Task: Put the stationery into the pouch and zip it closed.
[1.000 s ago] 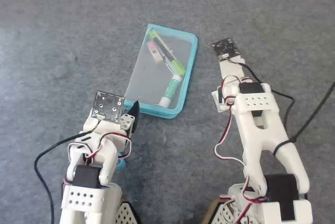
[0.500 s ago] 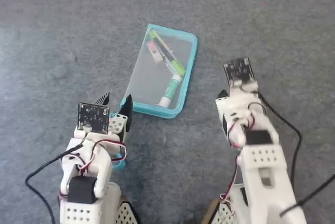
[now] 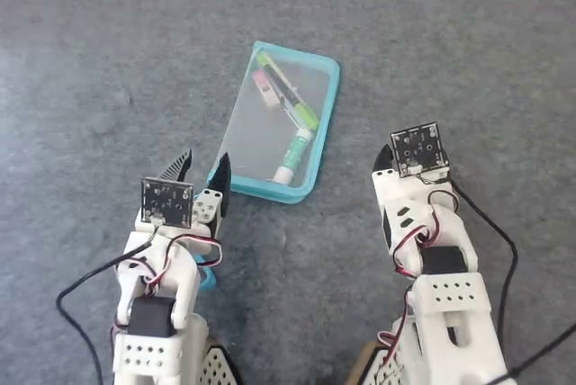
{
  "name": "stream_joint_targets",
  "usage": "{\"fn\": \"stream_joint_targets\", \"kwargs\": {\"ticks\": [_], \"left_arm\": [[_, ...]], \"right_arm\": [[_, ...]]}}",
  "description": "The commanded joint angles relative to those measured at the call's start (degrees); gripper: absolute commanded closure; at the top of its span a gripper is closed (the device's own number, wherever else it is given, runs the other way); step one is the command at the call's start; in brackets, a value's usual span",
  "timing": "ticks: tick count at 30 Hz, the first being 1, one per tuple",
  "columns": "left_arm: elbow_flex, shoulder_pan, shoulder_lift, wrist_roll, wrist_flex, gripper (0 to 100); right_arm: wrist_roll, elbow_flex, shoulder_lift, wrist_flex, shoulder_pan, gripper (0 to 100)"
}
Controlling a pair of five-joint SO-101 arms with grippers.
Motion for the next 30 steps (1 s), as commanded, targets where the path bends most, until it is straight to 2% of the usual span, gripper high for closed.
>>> {"fn": "stream_joint_targets", "kwargs": {"ticks": [1,4,10,13,22,27,30], "left_arm": [[-0.5,-0.1,-1.1,1.1,1.4,82],[-0.5,-0.1,-1.1,1.1,1.8,82],[-0.5,-0.1,-1.1,1.1,1.8,82],[-0.5,-0.1,-1.1,1.1,1.8,82],[-0.5,-0.1,-1.1,1.1,1.6,82],[-0.5,3.8,-1.1,1.0,0.0,82],[-0.5,3.9,-1.0,0.8,6.2,82]], "right_arm": [[0.0,0.8,-2.4,-1.0,0.6,78.6],[0.1,1.2,-3.6,1.6,1.6,78.6],[5.2,-3.5,-14.0,25.3,6.9,78.6],[5.5,-2.3,-21.8,32.3,7.6,78.6],[5.6,14.4,-47.8,33.4,7.8,78.6],[5.6,17.7,-45.0,33.5,7.8,78.6],[5.6,17.8,-45.1,37.3,7.8,78.6]]}}
